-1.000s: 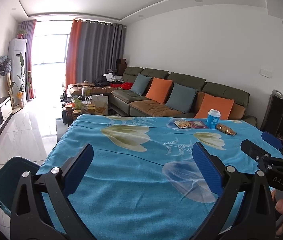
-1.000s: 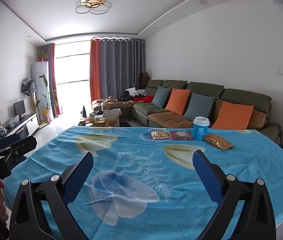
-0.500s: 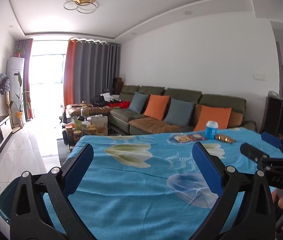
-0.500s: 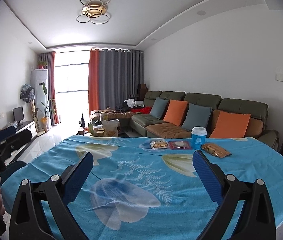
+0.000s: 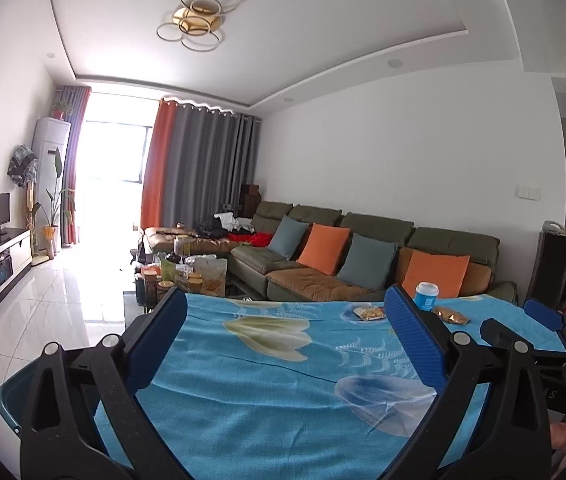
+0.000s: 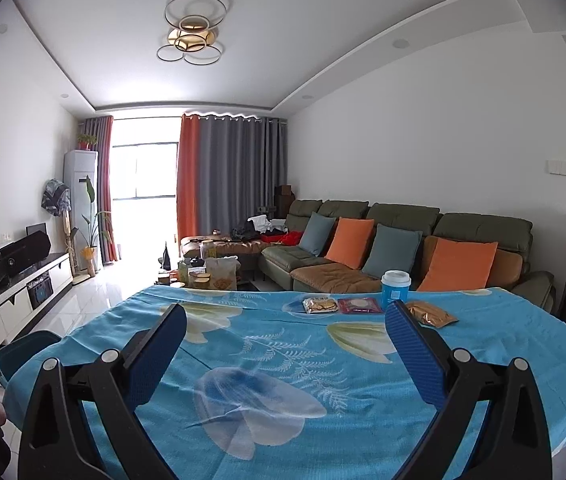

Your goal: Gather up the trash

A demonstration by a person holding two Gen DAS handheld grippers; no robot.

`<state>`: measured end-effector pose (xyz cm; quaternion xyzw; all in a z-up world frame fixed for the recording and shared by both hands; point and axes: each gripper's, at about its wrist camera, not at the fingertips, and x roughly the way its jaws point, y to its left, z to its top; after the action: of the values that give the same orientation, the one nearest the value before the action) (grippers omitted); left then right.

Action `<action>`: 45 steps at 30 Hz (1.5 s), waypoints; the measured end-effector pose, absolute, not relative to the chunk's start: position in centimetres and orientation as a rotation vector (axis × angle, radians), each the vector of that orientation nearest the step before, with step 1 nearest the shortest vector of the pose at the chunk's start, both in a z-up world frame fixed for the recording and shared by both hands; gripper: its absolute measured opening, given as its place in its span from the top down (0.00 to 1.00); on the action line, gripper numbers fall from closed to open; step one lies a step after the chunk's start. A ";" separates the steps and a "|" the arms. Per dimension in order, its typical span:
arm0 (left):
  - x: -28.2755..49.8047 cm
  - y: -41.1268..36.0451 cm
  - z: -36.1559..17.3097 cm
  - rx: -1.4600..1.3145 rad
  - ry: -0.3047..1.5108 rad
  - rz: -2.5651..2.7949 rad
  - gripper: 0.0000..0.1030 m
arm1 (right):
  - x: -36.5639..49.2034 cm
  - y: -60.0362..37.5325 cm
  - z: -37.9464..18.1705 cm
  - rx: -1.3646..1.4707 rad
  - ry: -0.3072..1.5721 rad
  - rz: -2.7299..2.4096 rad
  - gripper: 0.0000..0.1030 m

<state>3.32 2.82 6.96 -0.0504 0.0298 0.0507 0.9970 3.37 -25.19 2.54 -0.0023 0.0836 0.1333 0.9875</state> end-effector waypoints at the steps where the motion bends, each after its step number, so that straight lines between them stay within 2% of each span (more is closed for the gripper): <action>1: 3.2 2.8 7.0 -0.100 0.055 0.102 0.05 | 3.2 -25.2 2.5 -0.007 0.167 0.266 0.07; 24: -1.2 2.0 6.9 -0.081 0.024 0.102 0.05 | 0.2 -25.3 3.0 -0.008 0.110 0.276 0.07; 45: -1.4 1.8 7.2 -0.082 0.035 0.094 0.05 | -0.5 -25.3 3.0 -0.018 0.111 0.271 0.07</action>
<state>-1.45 1.81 7.16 -0.0412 0.0172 0.0468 0.9979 -0.54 -25.30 2.97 -0.0091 0.0552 0.1351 0.9892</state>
